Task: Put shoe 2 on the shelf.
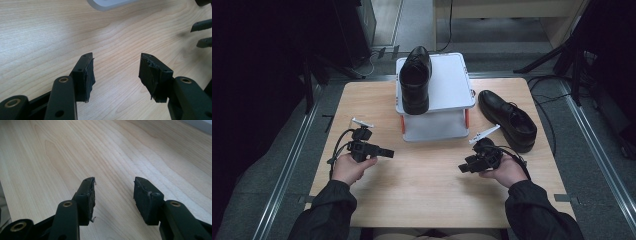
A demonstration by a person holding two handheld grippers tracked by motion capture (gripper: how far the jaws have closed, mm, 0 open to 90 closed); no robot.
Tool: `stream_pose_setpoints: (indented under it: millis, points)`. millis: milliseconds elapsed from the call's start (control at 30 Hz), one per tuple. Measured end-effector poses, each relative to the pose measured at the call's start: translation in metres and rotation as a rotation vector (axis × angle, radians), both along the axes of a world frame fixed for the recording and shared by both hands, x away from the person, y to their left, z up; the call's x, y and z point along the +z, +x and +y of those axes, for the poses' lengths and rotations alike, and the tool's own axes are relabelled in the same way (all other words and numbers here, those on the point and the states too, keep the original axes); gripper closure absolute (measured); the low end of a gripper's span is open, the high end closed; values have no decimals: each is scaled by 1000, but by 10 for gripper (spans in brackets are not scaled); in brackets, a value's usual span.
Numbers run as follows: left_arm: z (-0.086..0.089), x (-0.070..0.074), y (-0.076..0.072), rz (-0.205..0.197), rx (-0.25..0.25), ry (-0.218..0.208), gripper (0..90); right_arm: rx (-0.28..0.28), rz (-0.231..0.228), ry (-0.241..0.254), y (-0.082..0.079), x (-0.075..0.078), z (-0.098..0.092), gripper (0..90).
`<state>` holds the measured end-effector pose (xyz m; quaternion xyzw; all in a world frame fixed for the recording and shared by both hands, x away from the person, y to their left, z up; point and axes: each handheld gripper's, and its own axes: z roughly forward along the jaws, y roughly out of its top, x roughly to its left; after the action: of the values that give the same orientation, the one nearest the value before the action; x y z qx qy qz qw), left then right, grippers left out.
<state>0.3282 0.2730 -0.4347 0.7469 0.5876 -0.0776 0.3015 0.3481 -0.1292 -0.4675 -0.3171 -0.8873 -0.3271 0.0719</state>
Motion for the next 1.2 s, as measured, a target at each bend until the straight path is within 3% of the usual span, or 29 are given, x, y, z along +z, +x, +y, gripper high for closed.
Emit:
stream_pose_setpoints:
  millis: [100, 200, 400, 1000, 1200]
  points:
    - [1, 0, 0, -1, 7, -19, 450, -15, -7, 2, 3, 4, -2, 521]
    - [2, 0, -1, 1, 4, -19, 451, -19, -4, 30, 6, 10, -5, 521]
    - [2, -2, -1, 2, -6, -13, 450, -58, -7, 33, 20, 21, -18, 522]
    - [-2, 1, -2, -15, -3, -11, 447, -179, -2, -9, 64, 66, -70, 549]
    - [-1, 1, -2, -10, -12, -7, 446, -235, 5, -8, 72, 72, -90, 561]
